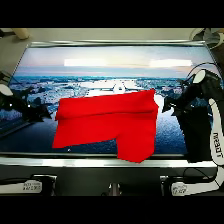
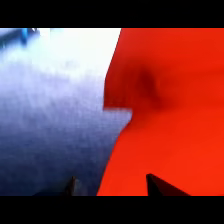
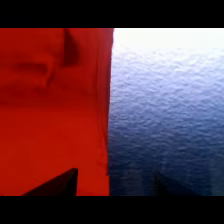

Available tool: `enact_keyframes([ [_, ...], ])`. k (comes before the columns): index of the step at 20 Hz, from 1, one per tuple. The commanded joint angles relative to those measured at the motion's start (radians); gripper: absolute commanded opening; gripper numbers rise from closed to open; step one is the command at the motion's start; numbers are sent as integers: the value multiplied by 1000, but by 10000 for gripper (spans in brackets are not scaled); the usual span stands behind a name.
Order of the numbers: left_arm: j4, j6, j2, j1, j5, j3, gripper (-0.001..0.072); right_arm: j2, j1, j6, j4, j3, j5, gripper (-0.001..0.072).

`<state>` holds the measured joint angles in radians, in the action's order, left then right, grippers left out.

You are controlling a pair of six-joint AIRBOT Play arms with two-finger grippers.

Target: Fold the shirts.

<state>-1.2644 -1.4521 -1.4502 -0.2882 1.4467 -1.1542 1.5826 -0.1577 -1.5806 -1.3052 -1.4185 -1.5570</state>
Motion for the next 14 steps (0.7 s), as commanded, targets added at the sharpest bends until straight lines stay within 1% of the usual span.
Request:
enact_keyframes([
  [1,3,43,200,-43,-77,349,537,-126,-39,39,22,212,26,485],
  [3,18,56,277,-40,-150,507,537,-172,-39,60,65,314,80,484],
  [6,105,58,293,-40,-231,601,535,-182,-39,60,68,338,82,484],
  [7,131,57,293,-39,-257,613,502,-182,-39,61,66,338,84,485],
  [8,148,52,292,-34,-282,618,487,-182,-39,71,60,339,83,485],
  [9,158,47,288,-26,-290,618,459,-183,-39,84,60,344,79,487],
  [10,166,46,282,-17,-292,618,448,-188,-39,87,62,367,83,491],
  [11,166,45,279,-6,-291,618,342,-199,-39,97,69,405,95,496],
  [12,166,45,280,6,-293,618,184,-217,-39,113,80,459,109,505],
  [13,166,46,280,11,-293,618,50,-240,-39,132,100,519,124,505],
  [14,166,47,281,11,-296,618,25,-260,-37,151,124,574,138,505],
])
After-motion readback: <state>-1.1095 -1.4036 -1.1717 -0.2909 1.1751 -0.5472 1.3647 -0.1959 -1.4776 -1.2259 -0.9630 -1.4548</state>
